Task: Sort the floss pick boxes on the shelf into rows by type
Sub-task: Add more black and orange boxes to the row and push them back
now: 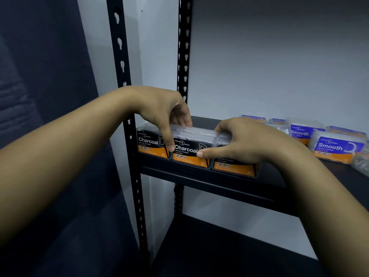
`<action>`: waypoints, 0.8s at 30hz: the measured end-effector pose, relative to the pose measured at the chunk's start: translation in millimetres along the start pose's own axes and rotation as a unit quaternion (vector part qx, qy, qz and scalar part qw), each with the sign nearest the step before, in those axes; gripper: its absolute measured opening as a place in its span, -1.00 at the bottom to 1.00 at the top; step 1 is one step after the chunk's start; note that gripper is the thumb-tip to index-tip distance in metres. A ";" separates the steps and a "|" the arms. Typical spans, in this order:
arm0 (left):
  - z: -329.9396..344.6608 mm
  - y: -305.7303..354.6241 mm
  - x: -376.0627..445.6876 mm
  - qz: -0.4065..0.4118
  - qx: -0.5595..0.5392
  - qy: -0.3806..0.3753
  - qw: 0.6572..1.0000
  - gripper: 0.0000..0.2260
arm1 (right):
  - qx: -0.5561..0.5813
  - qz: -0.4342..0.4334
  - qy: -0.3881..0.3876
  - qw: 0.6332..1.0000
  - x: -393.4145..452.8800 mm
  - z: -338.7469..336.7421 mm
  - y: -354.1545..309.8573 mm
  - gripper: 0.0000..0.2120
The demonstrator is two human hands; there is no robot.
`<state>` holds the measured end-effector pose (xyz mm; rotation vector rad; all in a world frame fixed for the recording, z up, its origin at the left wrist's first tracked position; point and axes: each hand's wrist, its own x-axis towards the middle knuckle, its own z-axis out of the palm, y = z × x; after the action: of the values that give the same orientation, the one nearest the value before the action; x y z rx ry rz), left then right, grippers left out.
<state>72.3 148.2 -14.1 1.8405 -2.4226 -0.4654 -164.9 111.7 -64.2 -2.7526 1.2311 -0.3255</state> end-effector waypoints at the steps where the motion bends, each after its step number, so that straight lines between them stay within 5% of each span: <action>1: 0.2 0.3 -0.1 0.000 0.000 0.001 1.000 -0.41 | 0.000 0.000 -0.001 1.000 0.2 0.2 -0.1 -0.21; 14: 4.0 8.2 -2.9 -0.029 0.020 0.008 0.999 -0.40 | 0.002 0.001 -0.017 1.000 -1.1 -1.3 -0.1 -0.16; 19: -0.1 25.1 -1.4 0.027 -0.102 0.116 0.988 -0.54 | 0.075 -0.006 0.010 0.997 -9.6 -35.2 8.1 -0.03; 24: 1.4 51.1 32.4 -0.014 -0.072 0.103 0.992 -0.62 | 0.063 0.036 0.014 0.997 -2.9 -69.5 36.9 -0.48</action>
<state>15.2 129.9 -5.5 1.7691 -2.1738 -0.4167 -210.0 88.5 -3.9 -2.5997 1.2666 -0.4212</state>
